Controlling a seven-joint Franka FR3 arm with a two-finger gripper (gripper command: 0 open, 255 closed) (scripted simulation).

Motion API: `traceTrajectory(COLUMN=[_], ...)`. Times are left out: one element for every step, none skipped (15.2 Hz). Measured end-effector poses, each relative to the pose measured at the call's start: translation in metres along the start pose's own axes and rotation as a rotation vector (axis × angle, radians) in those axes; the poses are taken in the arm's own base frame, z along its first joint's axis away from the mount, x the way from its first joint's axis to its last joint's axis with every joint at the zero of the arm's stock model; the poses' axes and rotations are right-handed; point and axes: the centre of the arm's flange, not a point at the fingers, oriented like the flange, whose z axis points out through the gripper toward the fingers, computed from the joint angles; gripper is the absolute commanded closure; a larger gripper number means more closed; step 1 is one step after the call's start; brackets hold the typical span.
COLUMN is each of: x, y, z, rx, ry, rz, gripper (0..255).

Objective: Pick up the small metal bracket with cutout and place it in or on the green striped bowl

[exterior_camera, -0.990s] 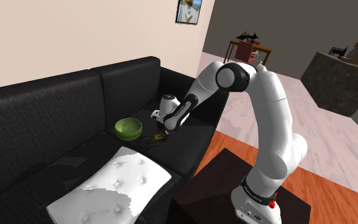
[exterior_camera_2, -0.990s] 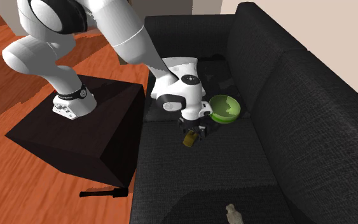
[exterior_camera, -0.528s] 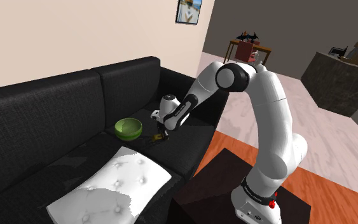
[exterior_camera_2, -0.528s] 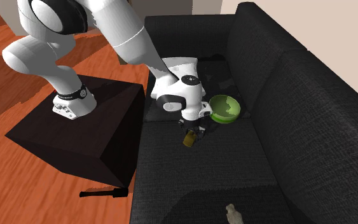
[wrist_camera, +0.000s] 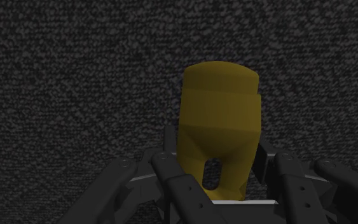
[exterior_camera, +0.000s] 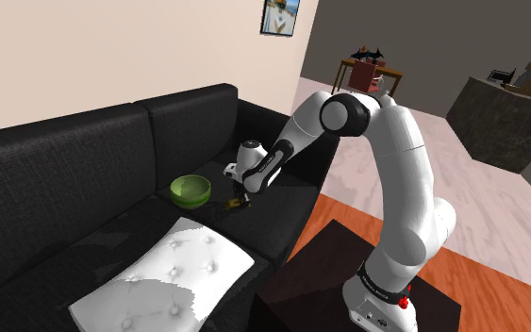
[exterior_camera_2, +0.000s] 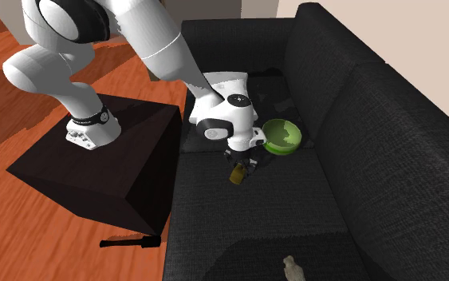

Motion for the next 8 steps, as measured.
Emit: traceTrajectory(x=[0.000, 0.000, 0.000, -0.001, -0.001, 0.000, 0.000, -0.001], y=[0.000, 0.000, 0.001, 0.001, 0.002, 0.002, 0.002, 0.002], z=[0.000, -0.002, -0.006, -0.010, -0.014, -0.019, -0.025, -0.031], rx=[0.000, 0.000, 0.000, 0.000, 0.000, 0.000, 0.000, 0.000], ry=[0.000, 0.000, 0.000, 0.000, 0.000, 0.000, 0.000, 0.000], rz=[0.000, 0.000, 0.000, 0.000, 0.000, 0.001, 0.000, 0.000], gripper=[255, 255, 255, 255, 255, 255, 255, 255])
